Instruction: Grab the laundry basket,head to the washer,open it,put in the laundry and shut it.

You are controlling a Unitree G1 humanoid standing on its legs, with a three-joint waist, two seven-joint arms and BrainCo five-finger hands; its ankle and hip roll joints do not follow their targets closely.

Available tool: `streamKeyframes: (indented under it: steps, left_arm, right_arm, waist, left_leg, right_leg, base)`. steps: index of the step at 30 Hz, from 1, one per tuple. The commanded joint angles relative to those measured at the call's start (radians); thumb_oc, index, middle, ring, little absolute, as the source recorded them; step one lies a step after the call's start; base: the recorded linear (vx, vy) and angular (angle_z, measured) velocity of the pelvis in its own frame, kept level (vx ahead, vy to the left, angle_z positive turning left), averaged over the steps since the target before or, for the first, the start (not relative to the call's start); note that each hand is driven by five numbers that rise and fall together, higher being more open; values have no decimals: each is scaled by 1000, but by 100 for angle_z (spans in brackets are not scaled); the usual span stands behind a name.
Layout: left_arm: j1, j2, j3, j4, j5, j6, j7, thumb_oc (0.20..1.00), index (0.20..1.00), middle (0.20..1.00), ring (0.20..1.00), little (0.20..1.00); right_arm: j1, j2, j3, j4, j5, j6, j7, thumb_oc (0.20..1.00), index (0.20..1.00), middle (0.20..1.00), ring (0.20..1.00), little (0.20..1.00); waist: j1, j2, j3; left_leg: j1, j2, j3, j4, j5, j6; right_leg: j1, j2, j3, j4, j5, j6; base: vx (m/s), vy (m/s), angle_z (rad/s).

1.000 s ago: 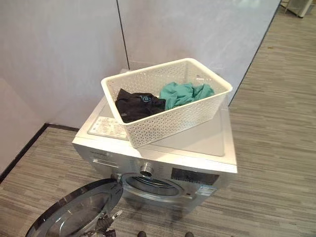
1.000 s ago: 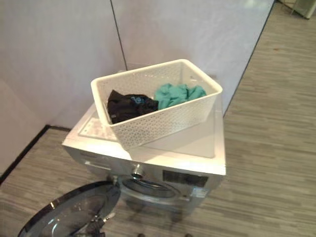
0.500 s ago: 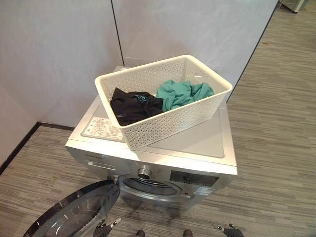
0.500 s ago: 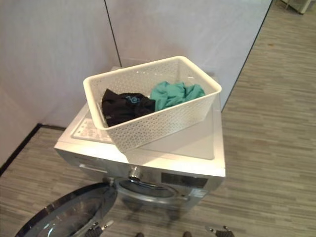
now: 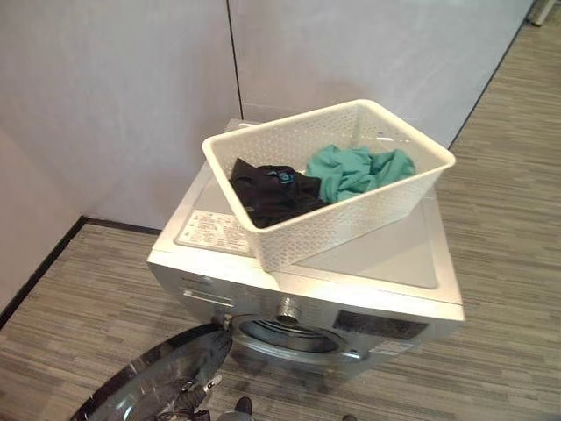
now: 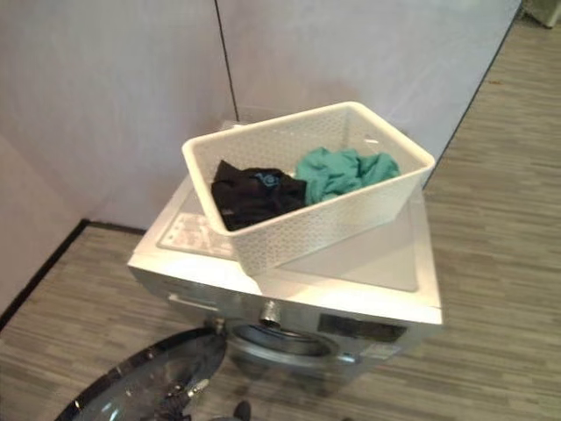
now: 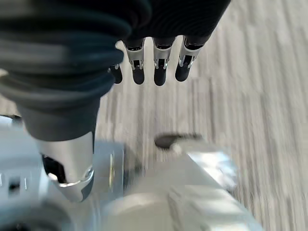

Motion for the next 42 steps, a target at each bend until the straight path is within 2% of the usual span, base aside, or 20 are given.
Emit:
streamKeyframes:
  steps: [1,2,3,7,11,17,18,19,21,22,25,27,30,31,32,35,36,37,39,42]
  left_arm:
    - [-18,42,33,-7,41,-25,12,1000,1000,1000,1000,1000]
    - [-18,42,33,-7,41,-25,12,1000,1000,1000,1000,1000]
    - [-17,46,43,1,36,-25,16,1000,1000,1000,1000,1000]
    - [-2,48,68,20,23,-28,17,1000,1000,1000,1000,1000]
    - [13,44,95,32,3,-28,17,1000,1000,1000,1000,1000]
    - [17,46,102,36,1,-27,14,1000,1000,1000,1000,1000]
    - [21,50,112,43,-13,-24,9,1000,1000,1000,1000,1000]
    - [20,52,114,39,-19,-23,8,1000,1000,1000,1000,1000]
    - [20,53,117,40,-22,-24,8,1000,1000,1000,1000,1000]
    - [24,58,125,38,-26,-23,9,1000,1000,1000,1000,1000]
    - [26,67,135,41,-27,-25,12,1000,1000,1000,1000,1000]
    - [28,81,150,39,-25,-28,22,1000,1000,1000,1000,1000]
    - [26,85,152,35,-22,-30,29,1000,1000,1000,1000,1000]
    - [28,86,160,25,-15,-31,35,1000,1000,1000,1000,1000]
    - [39,80,179,9,-8,-33,48,1000,1000,1000,1000,1000]
    - [43,63,192,0,13,-26,63,1000,1000,1000,1000,1000]
    - [43,57,192,0,17,-24,63,1000,1000,1000,1000,1000]
    - [42,57,192,0,17,-24,64,1000,1000,1000,1000,1000]
    - [43,46,193,-1,39,-21,62,1000,1000,1000,1000,1000]
    - [42,43,188,6,65,-17,61,1000,1000,1000,1000,1000]
  right_arm:
    - [-63,-25,25,-2,-11,-11,-3,1000,1000,1000,1000,1000]
    - [-63,-25,25,-2,-11,-11,-4,1000,1000,1000,1000,1000]
    - [-67,-20,24,-9,-5,-14,-6,1000,1000,1000,1000,1000]
    - [-63,-23,0,-14,39,-22,-13,1000,1000,1000,1000,1000]
    - [-45,-26,-37,-2,80,-29,-14,1000,1000,1000,1000,1000]
    - [-35,-30,-64,11,109,-30,-15,1000,1000,1000,1000,1000]
    - [-4,-55,-182,60,232,-43,-34,1000,1000,1000,1000,1000]
    - [5,-75,-247,75,303,-51,-51,1000,1000,1000,1000,1000]
    - [5,-87,-271,72,327,-60,-56,1000,1000,1000,1000,1000]
    - [5,-119,-336,59,392,-77,-77,1000,1000,1000,1000,1000]
    - [9,-154,-376,34,417,-92,-99,1000,1000,1000,1000,1000]
    - [6,-236,-454,-9,434,-118,-143,1000,1000,1000,1000,1000]
    - [11,-267,-474,-53,425,-129,-171,1000,1000,1000,1000,1000]
    - [27,-300,-520,-181,373,-159,-244,1000,1000,1000,1000,1000]
    - [72,-311,-560,-441,246,-184,-355,1000,1000,1000,1000,1000]
    - [81,-306,-576,-748,58,-178,-461,1000,1000,1000,1000,1000]
    - [81,-302,-584,-834,8,-176,-480,1000,1000,1000,1000,1000]
    - [84,-298,-585,-841,4,-171,-483,1000,1000,1000,1000,1000]
    - [81,-305,-587,-1007,-121,-162,-496,1000,1000,1000,1000,1000]
    - [45,-318,-585,-1202,-205,-171,-482,1000,1000,1000,1000,1000]
  waist:
    - [49,16,13]
    - [49,16,13]
    - [53,7,10]
    - [51,-15,-8]
    - [51,-25,-23]
    - [43,-30,-28]
    - [16,-34,-30]
    - [8,-32,-29]
    - [5,-31,-29]
    - [-1,-30,-30]
    - [-3,-30,-30]
    - [-5,-31,-30]
    - [-8,-30,-31]
    - [-11,-29,-31]
    - [-19,-25,-32]
    - [-23,-19,-31]
    - [-24,-18,-31]
    - [-23,-18,-31]
    - [-21,-17,-32]
    - [-14,-20,-35]
  left_leg:
    - [-1,57,-2,-10,-39,1]
    - [-1,57,-2,-11,-39,1]
    - [-6,56,7,-4,-42,1]
    - [10,62,20,-20,-43,-4]
    - [46,74,32,-60,-36,-14]
    - [54,80,34,-66,-35,-19]
    - [59,93,38,-66,-36,-33]
    - [63,98,40,-66,-38,-37]
    - [67,101,43,-66,-40,-38]
    - [72,105,46,-66,-43,-41]
    - [73,108,48,-66,-44,-43]
    - [75,111,51,-66,-45,-47]
    - [72,112,52,-66,-45,-47]
    - [65,110,49,-66,-36,-47]
    - [63,109,47,-66,-38,-46]
    - [63,108,44,-66,-40,-42]
    - [63,107,43,-66,-41,-40]
    - [63,107,43,-66,-41,-40]
    - [66,106,43,-66,-43,-37]
    - [69,105,43,-66,-44,-34]
  right_leg:
    - [10,76,-56,-66,12,46]
    - [11,76,-56,-67,12,47]
    - [21,71,-90,-94,24,57]
    - [47,90,-66,-149,17,54]
    - [73,102,-71,-189,24,59]
    - [81,108,-70,-199,21,58]
    - [91,122,-59,-211,14,57]
    - [96,127,-56,-215,14,56]
    - [96,129,-53,-217,13,57]
    - [95,134,-44,-219,12,57]
    - [96,137,-41,-219,11,57]
    - [98,139,-38,-220,9,59]
    - [94,139,-38,-220,11,60]
    - [88,138,-39,-220,18,61]
    - [85,137,-38,-219,18,62]
    - [83,135,-35,-217,18,62]
    - [83,135,-33,-216,18,62]
    - [83,135,-34,-216,18,62]
    - [84,134,-31,-215,16,61]
    - [87,134,-28,-215,14,60]
  base:
    - [16,39,-18]
    - [16,25,-38]
    - [1,-14,-38]
    - [40,-57,-8]
    - [66,-73,-14]
    - [22,-35,-11]
    - [42,-116,0]
    - [41,-116,1]
    - [18,-39,-3]
    - [19,-35,-5]
    - [10,-27,-10]
    - [4,-25,-9]
    - [-25,-6,-4]
    - [0,0,0]
    - [-34,9,-2]
    - [-3,3,-1]
    - [-7,9,-3]
    - [0,0,0]
    - [0,0,0]
    - [0,0,0]
